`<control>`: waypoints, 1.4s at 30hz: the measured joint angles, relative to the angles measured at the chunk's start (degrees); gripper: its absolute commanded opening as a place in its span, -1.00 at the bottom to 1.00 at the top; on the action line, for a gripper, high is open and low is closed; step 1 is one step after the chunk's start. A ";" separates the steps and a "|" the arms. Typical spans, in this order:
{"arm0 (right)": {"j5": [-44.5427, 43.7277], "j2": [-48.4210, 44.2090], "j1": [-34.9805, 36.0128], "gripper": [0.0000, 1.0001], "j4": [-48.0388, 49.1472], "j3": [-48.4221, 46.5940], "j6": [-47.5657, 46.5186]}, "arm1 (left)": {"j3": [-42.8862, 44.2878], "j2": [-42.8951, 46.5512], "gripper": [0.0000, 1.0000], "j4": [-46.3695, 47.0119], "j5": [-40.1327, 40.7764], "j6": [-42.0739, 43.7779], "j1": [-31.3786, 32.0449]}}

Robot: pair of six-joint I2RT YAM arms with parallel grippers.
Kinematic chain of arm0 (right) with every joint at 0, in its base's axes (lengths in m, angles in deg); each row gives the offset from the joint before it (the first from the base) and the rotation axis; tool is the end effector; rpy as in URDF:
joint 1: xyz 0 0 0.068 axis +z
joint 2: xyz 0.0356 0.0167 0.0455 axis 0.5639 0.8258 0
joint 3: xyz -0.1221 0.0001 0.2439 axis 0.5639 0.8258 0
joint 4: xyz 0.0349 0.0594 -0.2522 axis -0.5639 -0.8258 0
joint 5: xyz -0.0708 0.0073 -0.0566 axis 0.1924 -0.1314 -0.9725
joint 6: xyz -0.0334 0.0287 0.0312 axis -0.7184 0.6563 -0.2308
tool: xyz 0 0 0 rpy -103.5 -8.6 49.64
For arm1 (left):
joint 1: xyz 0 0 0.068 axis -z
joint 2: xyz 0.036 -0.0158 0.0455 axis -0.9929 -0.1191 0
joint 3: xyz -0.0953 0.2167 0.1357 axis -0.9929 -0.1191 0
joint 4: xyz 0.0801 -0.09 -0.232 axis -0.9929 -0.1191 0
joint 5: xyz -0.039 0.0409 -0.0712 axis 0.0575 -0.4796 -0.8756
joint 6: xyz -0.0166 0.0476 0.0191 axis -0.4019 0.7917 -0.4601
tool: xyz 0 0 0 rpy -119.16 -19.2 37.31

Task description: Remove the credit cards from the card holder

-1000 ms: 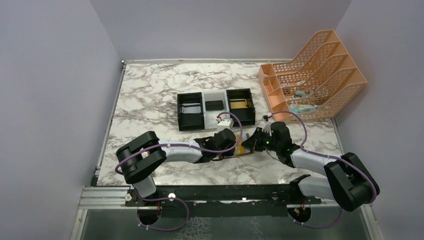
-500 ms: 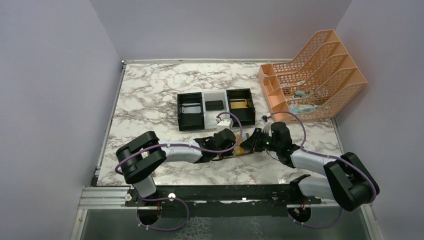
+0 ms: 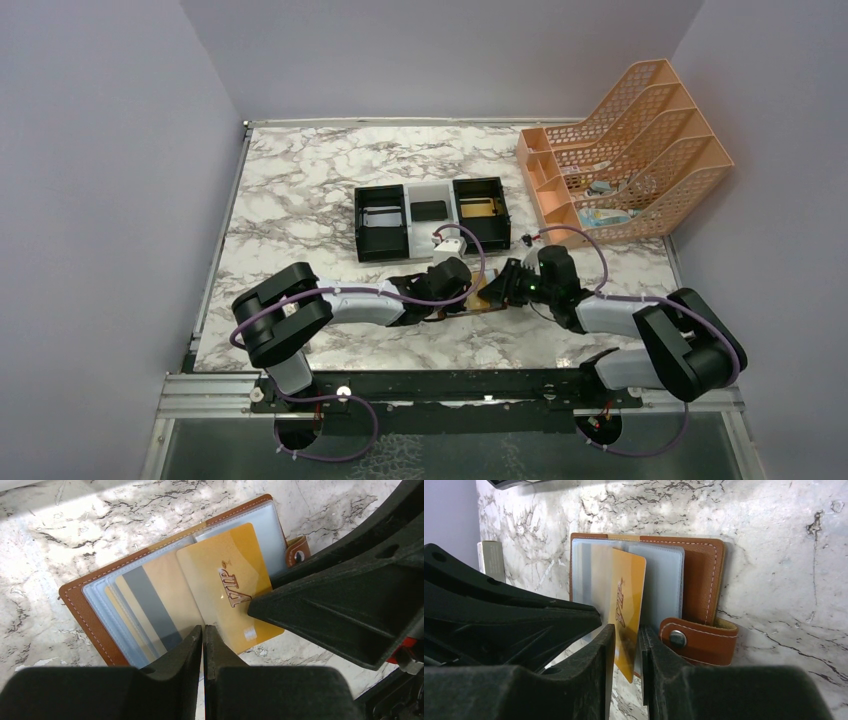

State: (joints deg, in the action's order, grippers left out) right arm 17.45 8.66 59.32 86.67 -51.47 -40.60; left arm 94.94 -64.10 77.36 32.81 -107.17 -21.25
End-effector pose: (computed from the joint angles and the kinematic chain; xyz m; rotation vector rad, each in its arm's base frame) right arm 0.1836 0.1023 0.1175 0.0975 2.3871 1.1000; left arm 0.1618 -0.2835 0.1542 0.1428 2.3829 -0.6724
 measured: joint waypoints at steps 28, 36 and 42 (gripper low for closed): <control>6.69 6.08 -3.50 -0.98 4.72 -1.97 1.31 | 0.00 -0.02 -0.84 -0.09 0.00 0.22 0.00; 6.54 2.62 -4.39 -0.98 2.29 -1.97 0.07 | 0.00 0.00 -0.69 -0.09 0.07 0.55 0.04; 2.73 -6.56 -4.48 -0.98 -4.22 -2.10 -2.84 | 0.00 1.75 -0.25 -1.90 0.00 1.92 0.11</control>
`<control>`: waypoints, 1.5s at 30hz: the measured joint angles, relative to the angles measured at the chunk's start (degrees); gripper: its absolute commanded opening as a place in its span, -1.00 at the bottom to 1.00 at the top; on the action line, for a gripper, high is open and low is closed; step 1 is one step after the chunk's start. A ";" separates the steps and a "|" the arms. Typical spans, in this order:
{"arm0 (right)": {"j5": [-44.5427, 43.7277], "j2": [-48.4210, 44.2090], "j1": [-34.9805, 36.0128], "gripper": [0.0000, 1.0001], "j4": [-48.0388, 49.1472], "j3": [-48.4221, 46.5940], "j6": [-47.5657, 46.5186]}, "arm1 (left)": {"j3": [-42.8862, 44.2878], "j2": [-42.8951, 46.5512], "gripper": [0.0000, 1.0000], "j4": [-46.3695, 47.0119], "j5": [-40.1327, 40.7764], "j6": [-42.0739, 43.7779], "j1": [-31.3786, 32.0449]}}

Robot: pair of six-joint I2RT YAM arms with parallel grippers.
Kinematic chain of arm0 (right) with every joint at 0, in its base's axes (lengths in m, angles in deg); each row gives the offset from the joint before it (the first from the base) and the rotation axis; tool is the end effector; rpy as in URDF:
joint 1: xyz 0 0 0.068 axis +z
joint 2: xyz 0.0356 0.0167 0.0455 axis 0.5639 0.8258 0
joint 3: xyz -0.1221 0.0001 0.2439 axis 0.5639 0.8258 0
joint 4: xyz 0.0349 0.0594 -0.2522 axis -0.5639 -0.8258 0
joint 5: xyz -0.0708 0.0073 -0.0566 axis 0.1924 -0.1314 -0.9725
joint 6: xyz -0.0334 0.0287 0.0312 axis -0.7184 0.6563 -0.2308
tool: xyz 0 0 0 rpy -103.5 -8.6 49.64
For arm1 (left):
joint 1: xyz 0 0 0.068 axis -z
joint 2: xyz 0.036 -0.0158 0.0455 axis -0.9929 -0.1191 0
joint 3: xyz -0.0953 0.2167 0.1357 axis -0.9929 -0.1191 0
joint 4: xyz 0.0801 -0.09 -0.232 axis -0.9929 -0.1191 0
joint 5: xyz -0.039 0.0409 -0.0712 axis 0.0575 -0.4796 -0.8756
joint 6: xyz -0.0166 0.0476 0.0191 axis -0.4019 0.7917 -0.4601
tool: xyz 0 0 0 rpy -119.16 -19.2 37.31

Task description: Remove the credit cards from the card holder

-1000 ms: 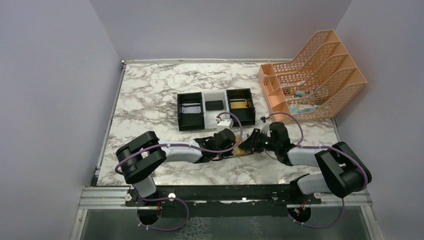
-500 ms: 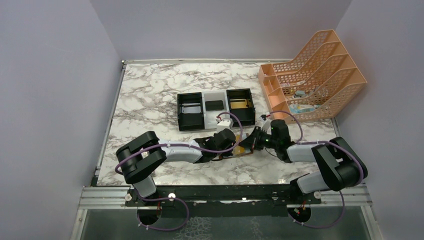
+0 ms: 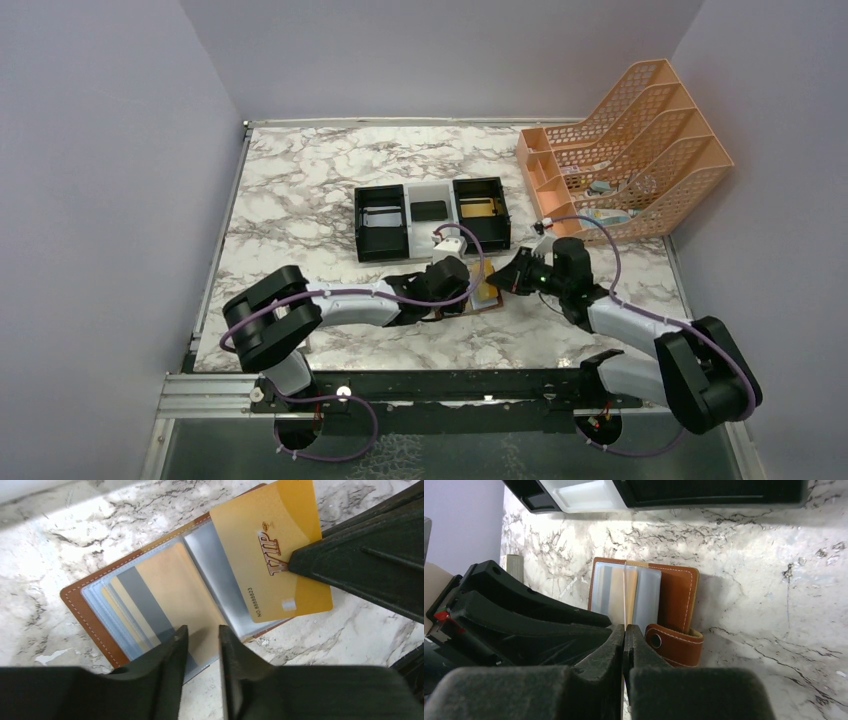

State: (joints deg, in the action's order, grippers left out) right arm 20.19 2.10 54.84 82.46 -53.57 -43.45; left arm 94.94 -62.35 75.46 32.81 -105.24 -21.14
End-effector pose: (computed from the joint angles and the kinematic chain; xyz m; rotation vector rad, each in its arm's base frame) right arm 0.1921 0.0897 0.1433 0.0696 2.2825 1.1097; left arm 0.1595 -0.2804 0.1609 0.1855 2.3773 -0.6551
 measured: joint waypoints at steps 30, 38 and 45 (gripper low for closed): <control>-3.76 -1.90 -11.23 -0.98 -1.46 -15.10 -7.37 | -10.12 33.62 0.99 -8.90 4.35 6.27 -14.36; 1.55 3.63 -11.63 -0.98 5.05 -20.87 -12.44 | -11.69 40.79 0.99 -9.77 3.48 6.88 -18.82; 3.37 1.60 -10.03 -0.98 13.51 -18.82 -32.37 | -11.69 37.11 0.99 -10.21 0.28 8.76 -21.09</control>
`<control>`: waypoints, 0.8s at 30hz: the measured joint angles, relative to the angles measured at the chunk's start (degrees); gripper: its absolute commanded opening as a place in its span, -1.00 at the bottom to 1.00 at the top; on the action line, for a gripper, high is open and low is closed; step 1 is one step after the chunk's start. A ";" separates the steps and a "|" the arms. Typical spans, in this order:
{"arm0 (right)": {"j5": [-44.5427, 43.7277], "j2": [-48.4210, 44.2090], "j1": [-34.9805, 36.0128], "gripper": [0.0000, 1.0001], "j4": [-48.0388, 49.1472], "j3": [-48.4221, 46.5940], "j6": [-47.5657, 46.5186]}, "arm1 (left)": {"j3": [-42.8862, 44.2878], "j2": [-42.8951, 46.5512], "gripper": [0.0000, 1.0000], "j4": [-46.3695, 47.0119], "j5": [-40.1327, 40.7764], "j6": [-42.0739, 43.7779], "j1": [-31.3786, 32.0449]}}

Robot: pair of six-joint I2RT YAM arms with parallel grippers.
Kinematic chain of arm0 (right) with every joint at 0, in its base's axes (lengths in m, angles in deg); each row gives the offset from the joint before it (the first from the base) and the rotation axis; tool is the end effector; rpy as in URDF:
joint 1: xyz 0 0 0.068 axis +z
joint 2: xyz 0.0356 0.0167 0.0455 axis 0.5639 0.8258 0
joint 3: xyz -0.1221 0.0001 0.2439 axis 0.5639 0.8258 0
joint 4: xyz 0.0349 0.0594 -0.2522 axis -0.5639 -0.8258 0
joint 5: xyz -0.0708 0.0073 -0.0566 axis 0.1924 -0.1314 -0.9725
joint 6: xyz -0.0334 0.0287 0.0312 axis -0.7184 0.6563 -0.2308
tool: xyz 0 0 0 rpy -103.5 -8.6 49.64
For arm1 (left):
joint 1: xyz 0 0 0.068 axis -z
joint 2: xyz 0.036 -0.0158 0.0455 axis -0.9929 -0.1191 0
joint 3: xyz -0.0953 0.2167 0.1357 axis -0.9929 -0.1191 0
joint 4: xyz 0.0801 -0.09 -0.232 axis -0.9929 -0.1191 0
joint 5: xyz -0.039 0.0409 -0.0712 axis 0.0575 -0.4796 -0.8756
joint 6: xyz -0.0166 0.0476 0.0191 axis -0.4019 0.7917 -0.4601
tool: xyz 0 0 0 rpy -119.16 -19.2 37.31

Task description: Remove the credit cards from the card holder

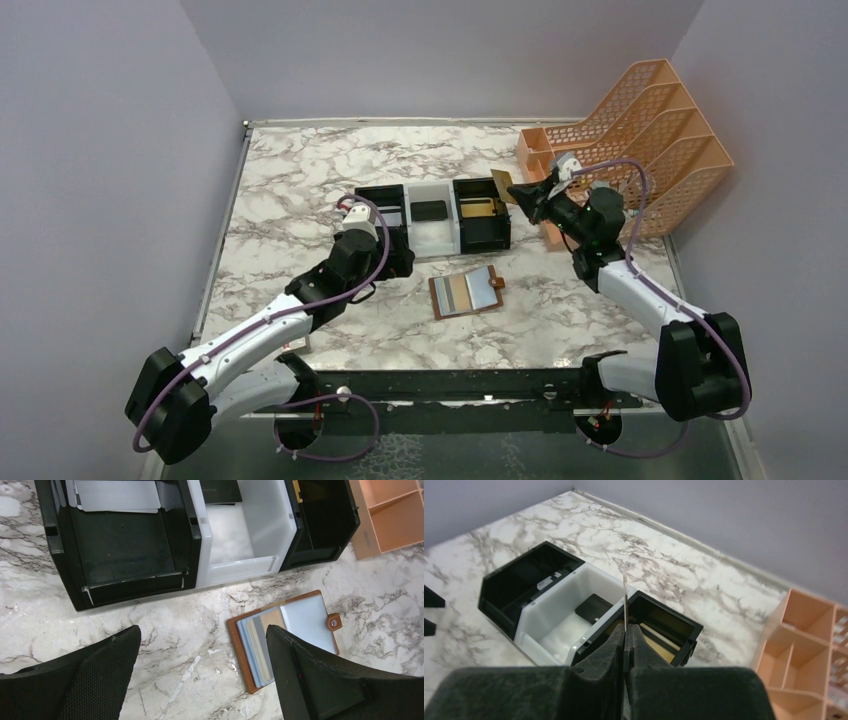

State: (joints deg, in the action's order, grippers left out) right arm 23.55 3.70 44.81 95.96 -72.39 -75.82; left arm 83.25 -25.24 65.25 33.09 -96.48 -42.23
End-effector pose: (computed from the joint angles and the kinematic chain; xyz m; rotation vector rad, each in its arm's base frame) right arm 0.2648 0.0678 0.2639 -0.4759 1.5703 0.6757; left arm 0.1708 -0.1356 0.2432 -0.1115 2.0858 -0.5784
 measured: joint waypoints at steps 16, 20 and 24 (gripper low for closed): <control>-6.75 11.58 9.01 -0.98 -15.76 -8.37 -45.13 | -0.11 -0.35 0.99 0.48 -4.11 0.39 -0.81; -8.04 15.28 9.31 -0.98 -17.62 -11.65 -48.83 | -0.42 0.61 0.99 0.37 -4.11 0.33 -1.07; -8.09 18.84 9.73 -0.98 -20.24 -15.13 -51.39 | -0.42 0.57 0.99 0.76 -4.81 -0.07 -1.11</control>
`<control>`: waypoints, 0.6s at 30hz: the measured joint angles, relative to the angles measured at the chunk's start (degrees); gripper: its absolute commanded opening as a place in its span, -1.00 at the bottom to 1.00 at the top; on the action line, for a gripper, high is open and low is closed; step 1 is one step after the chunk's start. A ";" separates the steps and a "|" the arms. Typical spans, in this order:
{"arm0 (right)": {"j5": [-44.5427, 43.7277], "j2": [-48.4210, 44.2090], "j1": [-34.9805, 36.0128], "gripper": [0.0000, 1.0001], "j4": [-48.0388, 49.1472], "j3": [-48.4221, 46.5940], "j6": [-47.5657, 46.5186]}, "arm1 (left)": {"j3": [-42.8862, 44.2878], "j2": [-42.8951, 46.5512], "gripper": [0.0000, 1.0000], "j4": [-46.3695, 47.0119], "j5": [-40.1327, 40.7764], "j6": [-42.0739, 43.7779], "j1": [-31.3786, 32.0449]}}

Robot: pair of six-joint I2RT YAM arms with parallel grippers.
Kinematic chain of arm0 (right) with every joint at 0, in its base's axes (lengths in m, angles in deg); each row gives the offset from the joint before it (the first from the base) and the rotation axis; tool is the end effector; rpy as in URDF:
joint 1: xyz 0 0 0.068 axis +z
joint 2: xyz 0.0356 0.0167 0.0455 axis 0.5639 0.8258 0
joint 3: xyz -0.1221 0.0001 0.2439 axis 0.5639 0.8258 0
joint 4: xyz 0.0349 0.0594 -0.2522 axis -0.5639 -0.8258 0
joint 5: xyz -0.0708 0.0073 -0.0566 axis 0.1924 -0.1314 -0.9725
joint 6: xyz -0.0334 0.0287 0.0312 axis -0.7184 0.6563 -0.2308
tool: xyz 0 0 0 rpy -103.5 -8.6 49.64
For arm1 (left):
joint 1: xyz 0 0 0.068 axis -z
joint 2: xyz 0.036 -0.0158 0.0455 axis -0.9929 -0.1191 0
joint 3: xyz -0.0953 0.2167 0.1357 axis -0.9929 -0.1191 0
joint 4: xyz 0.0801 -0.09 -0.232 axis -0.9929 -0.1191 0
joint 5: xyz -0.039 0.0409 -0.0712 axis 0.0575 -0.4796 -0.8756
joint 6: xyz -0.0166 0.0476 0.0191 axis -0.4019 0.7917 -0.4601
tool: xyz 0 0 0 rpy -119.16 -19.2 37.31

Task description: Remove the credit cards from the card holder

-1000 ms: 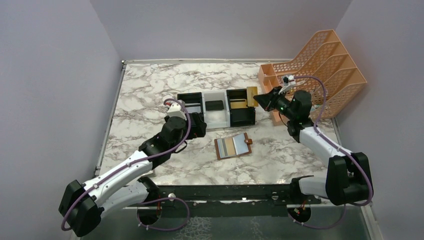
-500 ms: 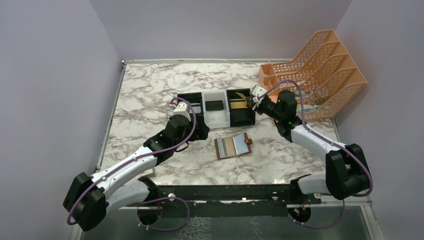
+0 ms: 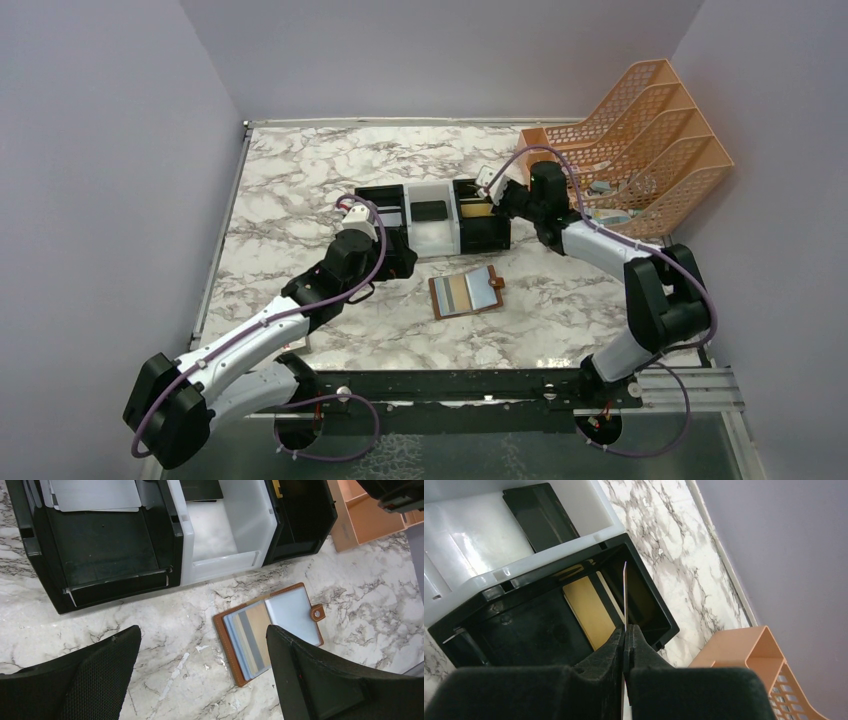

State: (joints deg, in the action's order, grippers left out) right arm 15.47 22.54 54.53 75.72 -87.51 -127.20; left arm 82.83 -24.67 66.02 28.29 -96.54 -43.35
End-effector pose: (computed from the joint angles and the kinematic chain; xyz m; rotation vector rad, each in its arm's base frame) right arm 0.3169 0.1316 0.2199 -1.2644 1.5306 0.1416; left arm 0.1710 -0.1340 0.2436 -0.0823 2.0957 -0.6547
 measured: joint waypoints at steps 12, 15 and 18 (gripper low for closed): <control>-3.39 8.61 1.60 -0.98 -5.16 -6.19 -6.88 | 0.00 -0.44 0.99 -0.26 -0.85 -0.42 -0.11; -3.58 9.75 1.60 -0.98 -5.64 -6.19 -7.63 | 0.00 -0.44 0.99 -0.72 -0.85 -0.39 -0.11; -3.30 10.78 1.60 -0.98 -5.20 -6.19 -8.17 | 0.00 -0.46 0.99 -0.83 -0.85 -0.39 -0.11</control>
State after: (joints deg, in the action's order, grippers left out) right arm 12.16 33.31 56.13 70.52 -93.70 -135.38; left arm 82.83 -25.13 65.18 27.43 -96.94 -43.46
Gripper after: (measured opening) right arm 0.015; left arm 0.992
